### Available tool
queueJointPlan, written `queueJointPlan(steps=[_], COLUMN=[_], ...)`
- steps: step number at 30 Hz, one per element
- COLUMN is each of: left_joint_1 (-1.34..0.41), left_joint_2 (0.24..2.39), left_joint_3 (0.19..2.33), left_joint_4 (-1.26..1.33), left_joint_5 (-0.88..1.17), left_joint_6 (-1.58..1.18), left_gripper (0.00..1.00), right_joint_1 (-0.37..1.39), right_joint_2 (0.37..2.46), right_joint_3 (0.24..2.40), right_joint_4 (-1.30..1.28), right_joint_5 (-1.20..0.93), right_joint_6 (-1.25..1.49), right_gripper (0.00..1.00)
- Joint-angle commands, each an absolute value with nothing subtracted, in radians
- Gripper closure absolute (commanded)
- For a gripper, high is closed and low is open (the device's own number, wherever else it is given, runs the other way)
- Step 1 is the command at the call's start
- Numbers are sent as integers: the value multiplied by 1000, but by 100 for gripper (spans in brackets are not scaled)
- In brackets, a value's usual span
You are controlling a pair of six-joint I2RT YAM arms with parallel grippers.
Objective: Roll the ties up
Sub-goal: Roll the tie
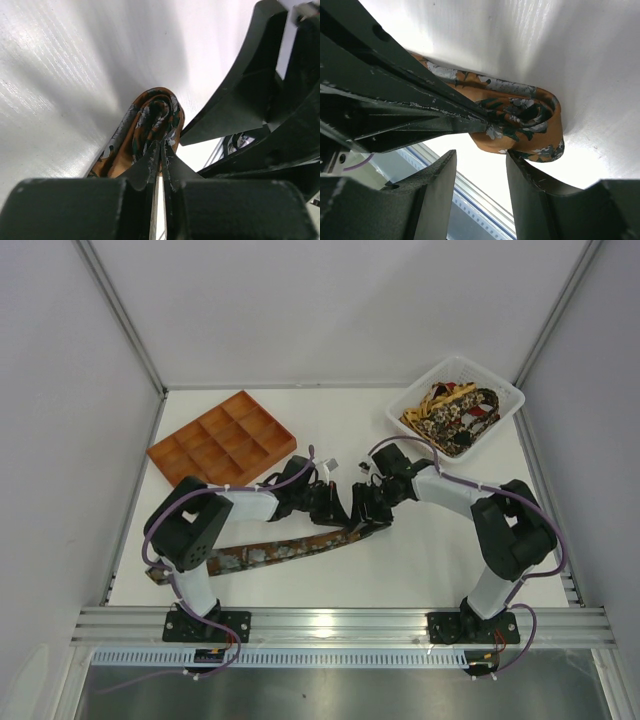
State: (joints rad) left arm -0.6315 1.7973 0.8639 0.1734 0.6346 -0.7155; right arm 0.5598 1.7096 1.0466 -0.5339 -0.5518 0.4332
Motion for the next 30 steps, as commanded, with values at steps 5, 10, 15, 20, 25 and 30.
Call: queueJointPlan(steps=[5,10,15,20,25,30], left_joint_1=[-627,-623,-618,-618,-617,-617], left_joint_2=[1802,1802,1812,1824,1818,1737], left_joint_3=[879,887,896,908,917,899], left_joint_4=[172,150,141,135,118,100], left_joint_5=[623,611,603,598,589,580], left_joint_6=[-686,-670,-661,-655,-640,-641], left_gripper=[92,92,92,92,90,85], right_joint_1=[500,492,491,489,488,489], right_joint_2=[1675,1700,1716,1729,1759,1779], right_joint_3=[1057,1026,968,913,896,890], right_joint_4=[-473,-407,-336,-275,-218,-196], right_joint_5=[-635,-689,-710,-721,-710,-692], right_joint_6=[422,417,423,440,460,495], right_gripper=[65,92,100,100,100,100])
